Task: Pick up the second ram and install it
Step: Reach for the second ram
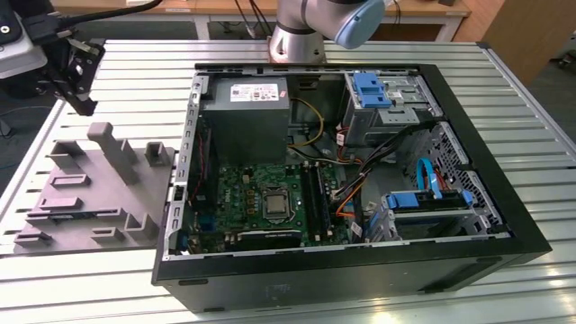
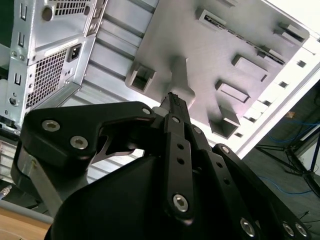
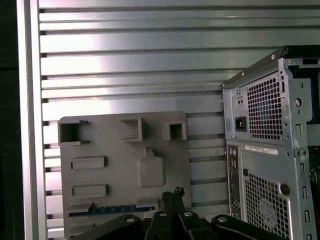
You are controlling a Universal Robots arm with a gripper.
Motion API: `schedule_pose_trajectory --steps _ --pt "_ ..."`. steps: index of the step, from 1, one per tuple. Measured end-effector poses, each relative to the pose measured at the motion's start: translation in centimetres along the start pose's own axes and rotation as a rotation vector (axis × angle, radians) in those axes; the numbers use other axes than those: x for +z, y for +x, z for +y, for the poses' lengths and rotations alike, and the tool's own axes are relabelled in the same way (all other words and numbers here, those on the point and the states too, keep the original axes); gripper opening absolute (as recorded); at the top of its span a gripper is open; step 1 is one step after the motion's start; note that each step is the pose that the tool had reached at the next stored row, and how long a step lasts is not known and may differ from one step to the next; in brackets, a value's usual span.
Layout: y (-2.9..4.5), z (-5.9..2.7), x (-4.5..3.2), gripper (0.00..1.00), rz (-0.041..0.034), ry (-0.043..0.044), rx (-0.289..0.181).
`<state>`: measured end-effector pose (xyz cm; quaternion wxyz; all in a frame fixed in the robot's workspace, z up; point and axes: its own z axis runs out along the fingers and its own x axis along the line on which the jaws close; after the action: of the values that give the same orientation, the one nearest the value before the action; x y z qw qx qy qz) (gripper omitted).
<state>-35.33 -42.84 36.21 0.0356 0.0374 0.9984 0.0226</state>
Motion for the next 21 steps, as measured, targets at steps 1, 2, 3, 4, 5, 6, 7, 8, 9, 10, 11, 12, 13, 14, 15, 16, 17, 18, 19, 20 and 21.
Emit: schedule_pose_trajectory --steps 1,2,3,4,5,6,7,8,9,10,11,12,13,14,15,16,17,18,19,20,21 --pt "0.13 -0.1 0.03 0.11 0.0 0.0 0.0" --pt "0.28 -0.22 0.06 0.11 0.0 0.0 0.0" --pt "0.41 -0.32 0.1 0.11 -0.0001 0.0 0.0" --pt "0.53 -0.43 0.13 0.11 -0.0001 -0.0001 0.0" --pt "0.64 -0.54 0.16 0.11 0.0 -0.0001 0.0" --pt "0.75 -0.66 0.19 0.11 -0.0001 -0.0001 0.0" --pt "0.85 -0.79 0.23 0.11 -0.0001 -0.0001 0.0" --pt "0.95 -0.9 0.25 0.11 0.0001 0.0 0.0" --pt "1.06 -1.03 0.29 0.11 0.0 0.0 0.0" --pt "1.16 -1.15 0.33 0.11 -0.0001 0.0 0.0" --pt "1.25 -1.26 0.36 0.11 0.0 0.0 0.0" --pt "1.34 -1.38 0.4 0.11 -0.0001 0.0 0.0" --pt "1.43 -1.51 0.44 0.11 -0.0001 -0.0001 0.0" --pt "1.53 -1.66 0.48 0.11 0.0 -0.0001 0.0" --pt "1.61 -1.78 0.52 0.11 -0.0001 -0.0001 0.0" --pt "1.7 -1.9 0.55 0.11 0.0 0.0 0.0" --pt "1.78 -2.01 0.59 0.11 0.0 0.0001 0.0" --pt "1.87 -2.12 0.63 0.11 -0.0001 0.0 0.0" --pt "1.95 -2.24 0.67 0.11 0.0 0.0 0.0" --pt "2.03 -2.35 0.71 0.11 -0.0001 0.0 0.0" --pt "2.12 -2.45 0.75 0.11 -0.0001 -0.0001 0.0"
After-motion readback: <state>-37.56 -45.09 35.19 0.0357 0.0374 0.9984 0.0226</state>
